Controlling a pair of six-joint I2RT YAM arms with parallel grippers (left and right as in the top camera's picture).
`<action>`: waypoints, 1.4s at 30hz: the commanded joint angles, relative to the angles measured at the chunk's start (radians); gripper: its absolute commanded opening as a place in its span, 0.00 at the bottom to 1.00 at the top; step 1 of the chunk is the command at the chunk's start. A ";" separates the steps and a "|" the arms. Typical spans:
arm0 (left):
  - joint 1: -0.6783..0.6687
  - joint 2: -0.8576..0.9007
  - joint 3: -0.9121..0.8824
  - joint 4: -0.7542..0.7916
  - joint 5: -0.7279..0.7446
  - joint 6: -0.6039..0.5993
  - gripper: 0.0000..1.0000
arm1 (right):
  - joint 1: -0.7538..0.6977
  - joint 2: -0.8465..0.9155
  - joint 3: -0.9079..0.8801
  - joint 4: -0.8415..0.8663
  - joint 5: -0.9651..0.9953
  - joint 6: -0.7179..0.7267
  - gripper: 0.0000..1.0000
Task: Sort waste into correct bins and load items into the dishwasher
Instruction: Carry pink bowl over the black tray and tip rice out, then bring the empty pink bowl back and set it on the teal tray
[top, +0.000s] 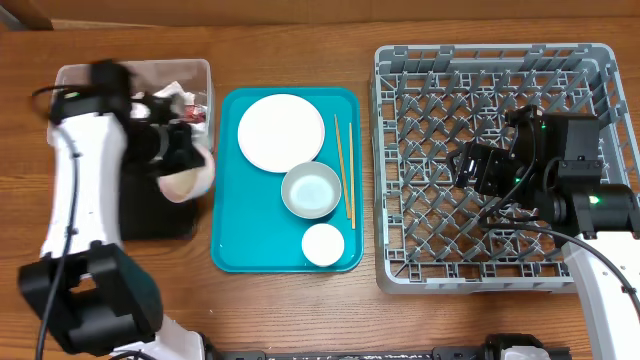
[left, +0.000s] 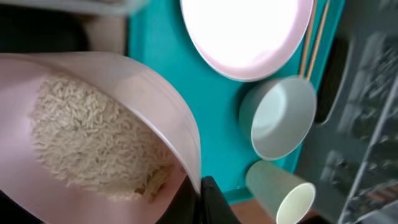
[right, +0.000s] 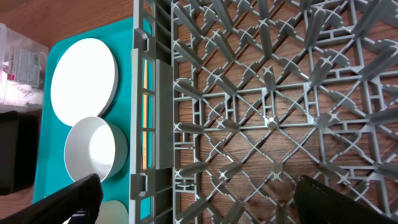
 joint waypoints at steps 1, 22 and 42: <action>0.138 -0.034 -0.044 0.058 0.292 0.085 0.04 | -0.006 -0.003 0.022 0.005 -0.020 0.001 1.00; 0.547 -0.028 -0.378 0.428 1.076 0.028 0.04 | -0.006 -0.003 0.022 -0.017 -0.039 0.000 1.00; 0.561 -0.028 -0.376 0.583 1.101 -0.353 0.04 | -0.005 -0.003 0.022 -0.018 -0.039 0.001 1.00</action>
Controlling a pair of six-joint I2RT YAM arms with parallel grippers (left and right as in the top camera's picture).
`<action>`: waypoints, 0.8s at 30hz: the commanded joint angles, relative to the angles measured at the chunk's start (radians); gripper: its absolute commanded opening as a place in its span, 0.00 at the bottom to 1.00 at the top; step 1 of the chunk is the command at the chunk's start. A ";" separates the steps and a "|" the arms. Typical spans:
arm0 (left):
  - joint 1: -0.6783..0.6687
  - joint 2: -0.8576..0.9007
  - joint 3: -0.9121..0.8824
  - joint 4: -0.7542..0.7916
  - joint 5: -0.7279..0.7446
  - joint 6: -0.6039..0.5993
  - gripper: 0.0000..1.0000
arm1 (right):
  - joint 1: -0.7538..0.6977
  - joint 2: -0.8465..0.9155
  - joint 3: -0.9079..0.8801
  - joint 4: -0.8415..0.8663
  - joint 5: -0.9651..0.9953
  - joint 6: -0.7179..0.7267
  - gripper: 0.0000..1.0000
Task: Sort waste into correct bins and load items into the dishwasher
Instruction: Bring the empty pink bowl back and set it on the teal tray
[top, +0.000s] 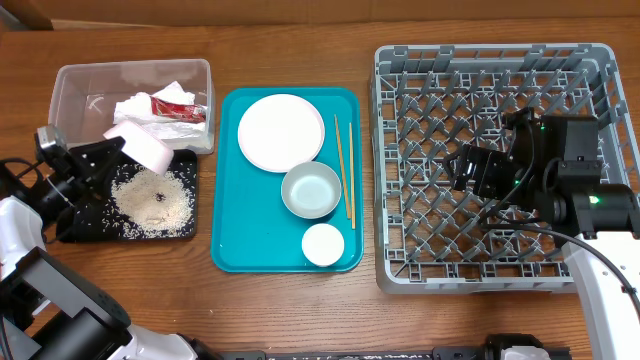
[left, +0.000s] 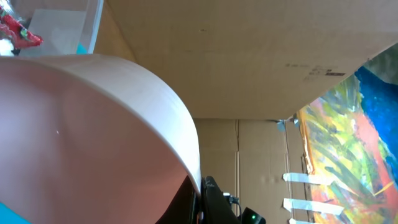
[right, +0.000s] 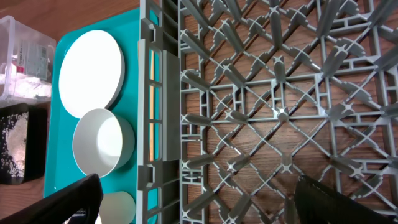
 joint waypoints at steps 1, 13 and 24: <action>0.005 -0.019 0.001 0.029 0.024 -0.032 0.04 | -0.005 -0.003 0.022 0.005 -0.010 0.001 1.00; -0.222 -0.075 0.059 0.041 -0.198 -0.056 0.04 | -0.005 -0.003 0.022 -0.003 -0.013 0.000 1.00; -0.629 -0.317 0.340 -0.330 -1.023 0.094 0.04 | -0.005 -0.003 0.022 -0.001 -0.013 0.000 1.00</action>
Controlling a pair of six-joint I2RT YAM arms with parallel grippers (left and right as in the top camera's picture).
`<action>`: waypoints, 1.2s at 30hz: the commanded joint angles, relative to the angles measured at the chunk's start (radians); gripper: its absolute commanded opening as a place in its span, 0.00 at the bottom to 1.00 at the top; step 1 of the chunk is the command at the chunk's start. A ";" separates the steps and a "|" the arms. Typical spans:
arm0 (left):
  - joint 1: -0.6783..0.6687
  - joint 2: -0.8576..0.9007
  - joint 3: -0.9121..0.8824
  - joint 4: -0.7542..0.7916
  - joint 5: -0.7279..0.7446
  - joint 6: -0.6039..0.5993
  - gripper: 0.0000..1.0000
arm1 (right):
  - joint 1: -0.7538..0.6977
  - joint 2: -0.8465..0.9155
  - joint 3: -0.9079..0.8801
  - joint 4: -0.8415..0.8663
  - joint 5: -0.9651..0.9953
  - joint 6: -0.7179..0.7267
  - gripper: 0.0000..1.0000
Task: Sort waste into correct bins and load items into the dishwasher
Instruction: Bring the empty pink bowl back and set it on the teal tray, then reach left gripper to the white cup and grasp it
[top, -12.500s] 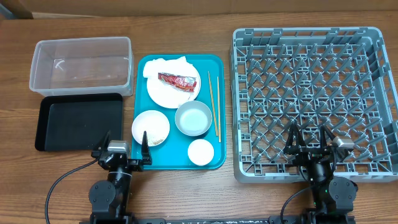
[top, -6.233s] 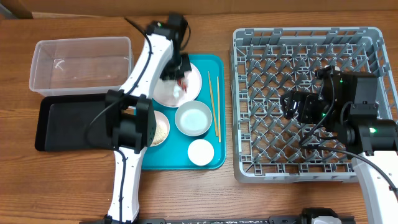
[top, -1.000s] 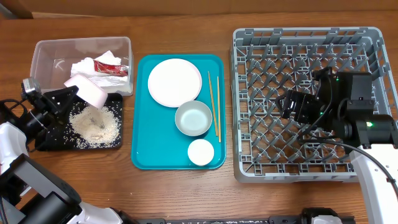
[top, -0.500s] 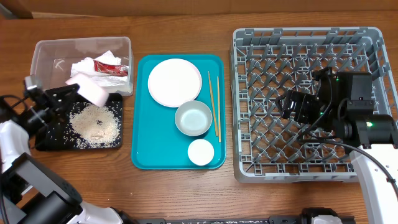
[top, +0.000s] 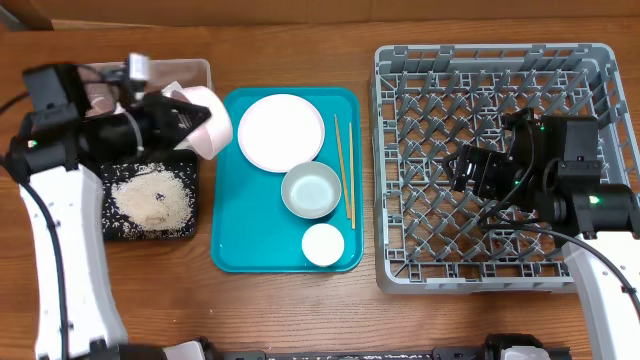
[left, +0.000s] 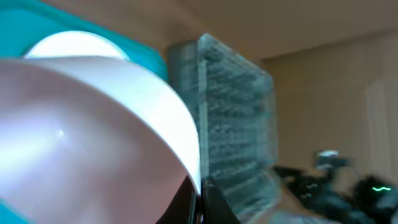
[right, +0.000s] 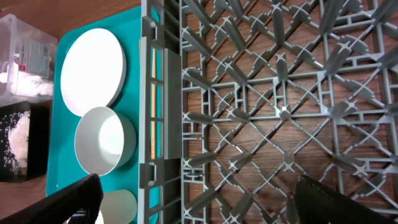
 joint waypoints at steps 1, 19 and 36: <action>-0.173 -0.034 0.048 -0.103 -0.499 0.105 0.04 | -0.005 -0.003 0.022 0.005 -0.005 0.000 1.00; -0.576 0.262 -0.006 -0.317 -0.917 0.080 0.04 | -0.005 -0.003 0.022 -0.007 -0.005 0.000 1.00; -0.691 0.321 -0.118 -0.274 -0.906 0.008 0.04 | -0.005 -0.003 0.021 -0.014 -0.004 0.000 1.00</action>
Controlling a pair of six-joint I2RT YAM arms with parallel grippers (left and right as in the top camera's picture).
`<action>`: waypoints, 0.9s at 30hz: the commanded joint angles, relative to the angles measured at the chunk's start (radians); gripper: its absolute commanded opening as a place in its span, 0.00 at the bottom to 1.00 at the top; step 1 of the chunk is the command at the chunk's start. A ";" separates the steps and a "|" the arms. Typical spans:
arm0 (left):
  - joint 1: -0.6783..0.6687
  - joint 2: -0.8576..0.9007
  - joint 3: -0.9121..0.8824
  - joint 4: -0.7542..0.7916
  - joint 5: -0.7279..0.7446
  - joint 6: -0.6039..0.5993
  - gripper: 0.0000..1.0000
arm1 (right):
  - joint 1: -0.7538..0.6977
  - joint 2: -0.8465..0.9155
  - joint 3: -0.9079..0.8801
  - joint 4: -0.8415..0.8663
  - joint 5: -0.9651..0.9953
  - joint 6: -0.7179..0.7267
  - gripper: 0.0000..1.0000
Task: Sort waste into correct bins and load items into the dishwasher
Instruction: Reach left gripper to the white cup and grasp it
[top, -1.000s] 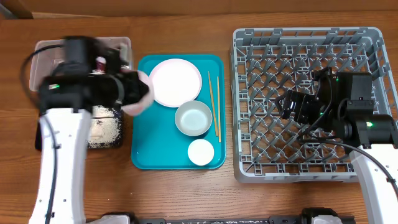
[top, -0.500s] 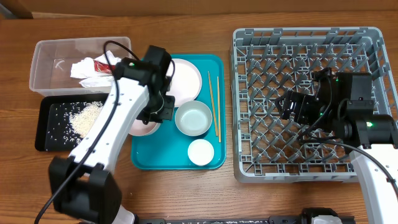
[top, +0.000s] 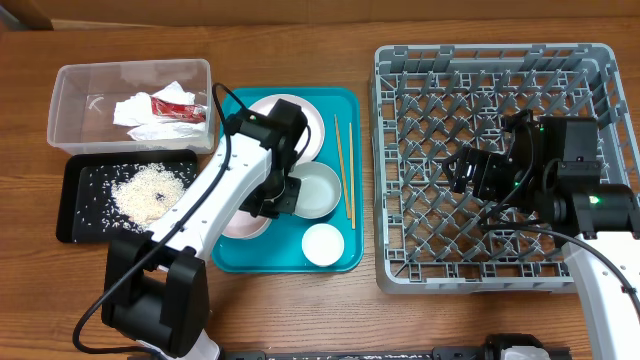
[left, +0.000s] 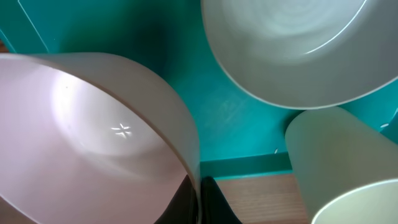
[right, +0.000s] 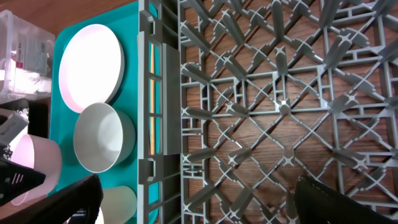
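Observation:
My left gripper (left: 199, 186) is shut on the rim of an empty pink bowl (left: 93, 137). The bowl (top: 240, 222) is upright at the front left of the teal tray (top: 230, 130); whether it rests on the tray I cannot tell. Beside it are a grey-white bowl (top: 318, 190), a pale cup (top: 323, 244), a white plate (top: 300, 115) partly under my arm, and chopsticks (top: 344, 165). My right gripper (right: 205, 205) hangs open and empty over the grey dish rack (top: 500, 165).
A black tray (top: 80, 215) holding a heap of rice (top: 145, 193) lies at the left. Behind it a clear bin (top: 70, 100) holds crumpled wrappers and paper. The rack's left wall stands close to the teal tray's right edge.
The left gripper, still shut on the empty pink bowl, has gone from the tray's back left corner to its front left, beside the grey-white bowl. The right arm has not moved.
The pink bowl, full of rice, was first held over the black tray. Then the rice lay in the black tray and the bowl was empty. After that the bowl was by the teal tray's back left, and now it is at its front left.

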 joint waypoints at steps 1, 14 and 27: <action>-0.021 0.009 -0.018 0.020 0.010 -0.021 0.04 | -0.005 -0.003 0.021 0.002 -0.004 0.000 1.00; -0.051 0.010 -0.081 0.073 0.006 -0.017 0.33 | -0.005 -0.003 0.021 -0.003 0.000 -0.001 1.00; -0.051 0.010 0.177 0.064 0.023 0.056 0.51 | -0.005 -0.003 0.021 -0.002 0.000 0.000 1.00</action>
